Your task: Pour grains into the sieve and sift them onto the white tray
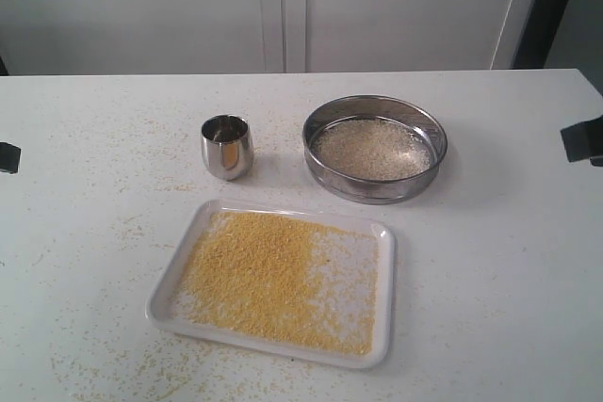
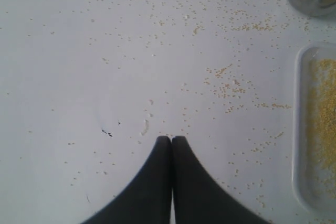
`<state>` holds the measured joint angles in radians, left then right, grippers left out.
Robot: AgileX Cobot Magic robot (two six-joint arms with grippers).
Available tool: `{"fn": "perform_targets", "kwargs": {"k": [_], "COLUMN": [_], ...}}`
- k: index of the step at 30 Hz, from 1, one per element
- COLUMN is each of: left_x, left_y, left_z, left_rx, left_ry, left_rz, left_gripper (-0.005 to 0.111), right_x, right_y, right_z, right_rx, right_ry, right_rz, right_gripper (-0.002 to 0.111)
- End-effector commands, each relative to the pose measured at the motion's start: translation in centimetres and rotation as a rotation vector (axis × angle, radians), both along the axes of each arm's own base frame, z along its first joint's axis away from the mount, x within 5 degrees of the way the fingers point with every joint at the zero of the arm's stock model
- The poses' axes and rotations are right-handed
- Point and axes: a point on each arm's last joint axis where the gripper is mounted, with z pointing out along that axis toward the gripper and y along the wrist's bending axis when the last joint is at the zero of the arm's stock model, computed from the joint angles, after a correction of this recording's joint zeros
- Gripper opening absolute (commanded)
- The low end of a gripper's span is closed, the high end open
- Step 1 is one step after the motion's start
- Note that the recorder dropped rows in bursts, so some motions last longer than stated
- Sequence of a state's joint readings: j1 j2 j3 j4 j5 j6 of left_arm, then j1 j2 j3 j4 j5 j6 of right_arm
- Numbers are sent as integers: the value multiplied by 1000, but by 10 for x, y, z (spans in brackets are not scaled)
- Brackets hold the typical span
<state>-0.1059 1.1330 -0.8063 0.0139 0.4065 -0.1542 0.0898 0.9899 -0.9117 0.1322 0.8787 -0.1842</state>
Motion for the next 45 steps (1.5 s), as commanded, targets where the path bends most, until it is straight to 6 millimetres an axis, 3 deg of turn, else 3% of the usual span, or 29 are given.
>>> {"fn": "perform_targets", "kwargs": {"k": [1,13,22,29,45], "left_x": [-2,-2,-2,-2,-2], "left_y": [1,1,1,1,1], "left_z": [-1,-1,-1,-1,-1], "left_rx": [-6,-6,-6,-6,-6], "left_ry": [7,7,7,7,7], "left_rz": [6,6,6,6,6], "left_gripper": [0,0,0,0,0], "right_x": [-21,-65,-70,-65,-112], "right_y": [-1,-5,-6,-5,-12], "right_z": [3,2,6,32,-16], "right_rx": [-4,51,54,155,166], "right_ry": [-80,-175,-210,-515,-679], "right_rz": [19,-24,-24,-62,-80], "right_gripper": [0,0,0,0,0]}}
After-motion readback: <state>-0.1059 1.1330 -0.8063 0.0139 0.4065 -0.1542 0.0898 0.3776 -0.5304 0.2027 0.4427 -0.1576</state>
